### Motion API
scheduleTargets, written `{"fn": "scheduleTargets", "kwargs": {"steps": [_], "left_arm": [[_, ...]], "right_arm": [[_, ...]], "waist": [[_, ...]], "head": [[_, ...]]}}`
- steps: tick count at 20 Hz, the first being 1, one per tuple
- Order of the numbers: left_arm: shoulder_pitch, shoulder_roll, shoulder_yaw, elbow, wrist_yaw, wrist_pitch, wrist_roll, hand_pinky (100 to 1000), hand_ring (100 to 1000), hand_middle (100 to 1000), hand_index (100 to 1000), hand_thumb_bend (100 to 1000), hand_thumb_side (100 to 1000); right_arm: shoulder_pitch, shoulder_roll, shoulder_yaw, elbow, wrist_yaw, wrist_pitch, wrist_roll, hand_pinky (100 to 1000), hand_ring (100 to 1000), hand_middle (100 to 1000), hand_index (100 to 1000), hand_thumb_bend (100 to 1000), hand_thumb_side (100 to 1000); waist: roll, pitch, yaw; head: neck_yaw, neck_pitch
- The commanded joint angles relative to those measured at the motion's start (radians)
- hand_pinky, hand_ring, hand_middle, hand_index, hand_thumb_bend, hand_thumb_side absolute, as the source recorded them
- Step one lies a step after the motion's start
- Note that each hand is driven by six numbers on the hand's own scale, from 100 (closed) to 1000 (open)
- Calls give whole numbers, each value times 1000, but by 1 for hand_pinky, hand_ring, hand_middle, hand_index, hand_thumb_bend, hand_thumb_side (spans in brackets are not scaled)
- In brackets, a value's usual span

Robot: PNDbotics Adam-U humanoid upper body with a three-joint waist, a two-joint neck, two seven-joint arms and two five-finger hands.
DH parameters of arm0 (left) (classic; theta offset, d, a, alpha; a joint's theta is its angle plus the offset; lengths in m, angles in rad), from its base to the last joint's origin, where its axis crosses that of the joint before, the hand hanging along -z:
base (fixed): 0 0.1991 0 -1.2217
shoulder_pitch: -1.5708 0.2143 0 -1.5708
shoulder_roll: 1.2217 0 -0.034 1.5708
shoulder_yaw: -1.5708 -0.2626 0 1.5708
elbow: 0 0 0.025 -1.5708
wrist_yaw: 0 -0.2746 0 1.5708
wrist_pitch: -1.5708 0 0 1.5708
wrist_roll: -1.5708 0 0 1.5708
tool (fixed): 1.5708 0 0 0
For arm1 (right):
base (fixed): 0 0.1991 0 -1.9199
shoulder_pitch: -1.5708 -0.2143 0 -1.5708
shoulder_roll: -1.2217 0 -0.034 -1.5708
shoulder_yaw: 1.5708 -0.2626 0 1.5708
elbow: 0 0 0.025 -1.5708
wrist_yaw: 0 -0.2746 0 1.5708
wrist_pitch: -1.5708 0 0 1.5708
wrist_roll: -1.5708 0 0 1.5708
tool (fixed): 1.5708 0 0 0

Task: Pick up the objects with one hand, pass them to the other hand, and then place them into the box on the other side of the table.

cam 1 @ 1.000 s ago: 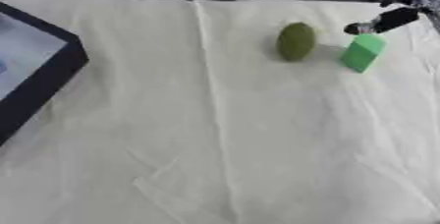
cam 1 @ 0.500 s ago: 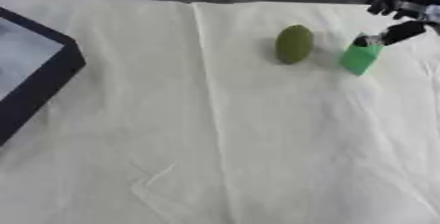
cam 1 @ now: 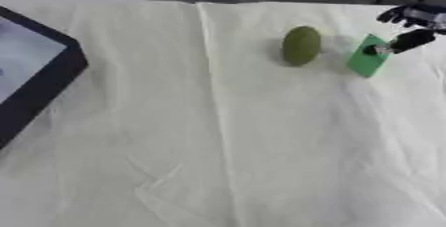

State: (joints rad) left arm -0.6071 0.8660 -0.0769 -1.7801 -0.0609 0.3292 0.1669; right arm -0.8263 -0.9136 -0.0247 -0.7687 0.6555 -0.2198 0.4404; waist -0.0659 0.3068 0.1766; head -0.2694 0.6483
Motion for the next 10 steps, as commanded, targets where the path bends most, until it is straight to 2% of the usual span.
{"fn": "scheduleTargets", "kwargs": {"steps": [1, 10], "left_arm": [[-8, 41, 18, -18, -4, 0, 5, 742, 613, 567, 725, 514, 300], [-1, 42, 19, -27, -8, 2, 10, 742, 611, 565, 722, 506, 298]], "right_arm": [[-9, -54, -14, 6, 5, 1, 4, 895, 937, 885, 917, 608, 537], [-32, -41, -20, 46, 97, 30, -37, 896, 934, 887, 922, 594, 546]], "waist": [[3, -13, 3], [4, -1, 12]], "head": [[-3, -12], [-8, -18]]}}
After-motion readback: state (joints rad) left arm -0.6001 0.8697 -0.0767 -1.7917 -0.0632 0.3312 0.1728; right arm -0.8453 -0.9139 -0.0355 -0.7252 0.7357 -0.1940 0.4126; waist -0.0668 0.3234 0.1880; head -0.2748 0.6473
